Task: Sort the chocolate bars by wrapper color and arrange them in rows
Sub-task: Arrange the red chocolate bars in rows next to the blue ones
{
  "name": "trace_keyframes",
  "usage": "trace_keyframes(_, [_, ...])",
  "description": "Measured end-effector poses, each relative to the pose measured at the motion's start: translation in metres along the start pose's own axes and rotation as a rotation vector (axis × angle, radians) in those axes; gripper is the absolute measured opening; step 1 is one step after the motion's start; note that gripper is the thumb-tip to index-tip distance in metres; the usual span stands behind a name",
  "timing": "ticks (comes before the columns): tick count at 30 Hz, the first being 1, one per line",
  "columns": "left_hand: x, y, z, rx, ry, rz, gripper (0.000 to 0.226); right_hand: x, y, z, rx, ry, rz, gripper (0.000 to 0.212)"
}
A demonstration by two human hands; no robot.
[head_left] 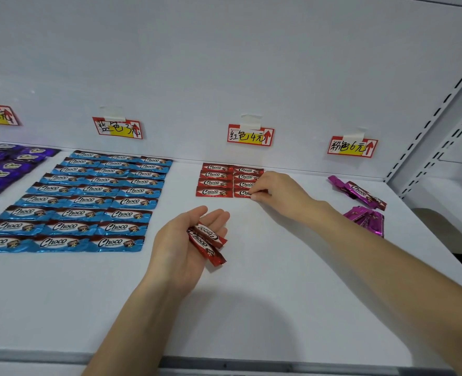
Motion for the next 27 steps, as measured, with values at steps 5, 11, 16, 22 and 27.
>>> trace_keyframes(5, [0.005, -0.003, 0.008, 0.105, 0.005, -0.04, 0.027, -0.014, -0.008, -0.012, 0.047, 0.132, 0.073, 0.018])
trace_keyframes(11, [0.016, -0.024, 0.031, 0.358, -0.045, -0.152, 0.034, -0.042, -0.052, -0.078, 0.174, 0.715, 0.076, 0.014])
trace_keyframes(16, [0.017, -0.046, 0.038, 0.472, 0.016, -0.163, 0.025, -0.05, -0.067, -0.101, 0.19, 0.911, 0.073, 0.007])
trace_keyframes(22, [-0.003, -0.058, 0.05, 0.528, 0.315, -0.048, 0.009, -0.053, -0.069, -0.102, 0.166, 0.951, -0.028, 0.012])
trace_keyframes(27, [0.003, -0.058, 0.038, 0.371, 0.484, -0.154, 0.005, -0.055, -0.065, -0.091, 0.245, 1.02, 0.154, 0.013])
Point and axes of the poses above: each hand's wrist, its own y-axis towards the middle knuckle, its own x-axis out of the palm, z = x × y, the point moved 8 cm from there along y, towards the middle knuckle, and after that the axes turned 2 degrees about x, right-handed, at the moved point
